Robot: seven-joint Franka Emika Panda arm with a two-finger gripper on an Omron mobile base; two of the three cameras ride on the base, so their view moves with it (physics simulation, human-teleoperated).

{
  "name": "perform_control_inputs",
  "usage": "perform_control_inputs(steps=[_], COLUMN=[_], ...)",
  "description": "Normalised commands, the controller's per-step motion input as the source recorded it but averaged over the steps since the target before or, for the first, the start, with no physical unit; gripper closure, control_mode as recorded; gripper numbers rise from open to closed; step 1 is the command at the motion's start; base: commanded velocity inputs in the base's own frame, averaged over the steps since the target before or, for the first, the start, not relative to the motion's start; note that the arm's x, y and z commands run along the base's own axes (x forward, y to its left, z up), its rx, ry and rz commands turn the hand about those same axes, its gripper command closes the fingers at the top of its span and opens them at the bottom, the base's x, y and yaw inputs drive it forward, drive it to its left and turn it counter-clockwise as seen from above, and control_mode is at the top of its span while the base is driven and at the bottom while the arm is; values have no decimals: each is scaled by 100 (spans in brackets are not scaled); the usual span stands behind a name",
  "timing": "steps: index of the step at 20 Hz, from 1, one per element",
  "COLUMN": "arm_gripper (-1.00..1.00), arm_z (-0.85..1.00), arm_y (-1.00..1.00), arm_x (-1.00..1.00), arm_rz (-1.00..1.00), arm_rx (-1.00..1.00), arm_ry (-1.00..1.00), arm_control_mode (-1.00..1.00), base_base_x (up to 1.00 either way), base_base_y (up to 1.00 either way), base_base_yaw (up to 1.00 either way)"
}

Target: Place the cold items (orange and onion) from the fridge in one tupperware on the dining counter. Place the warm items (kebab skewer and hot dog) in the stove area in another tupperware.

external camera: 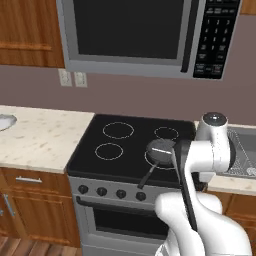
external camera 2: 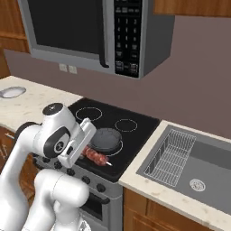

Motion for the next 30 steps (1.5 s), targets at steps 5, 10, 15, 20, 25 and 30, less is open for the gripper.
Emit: perform_control_inputs(steps=[5,10,15,20,25,30], arm_gripper=[100,100,100,100,100,100], arm_z=[0,0,0,0,0,0], arm_y=[0,0,0,0,0,0], arm_x=[0,0,0,0,0,0], arm_rz=[0,0,0,0,0,0], arm_rx=[0,0,0,0,0,0], arm_ry=[0,0,0,0,0,0], arm_control_mode=[100,100,100,100,100,100], base_base_x=[-59,-82,-78,-38,-7,0], base_base_y=[-22,-19,6,21,10,31], base_base_yaw=[52,42,28,43,56,54])
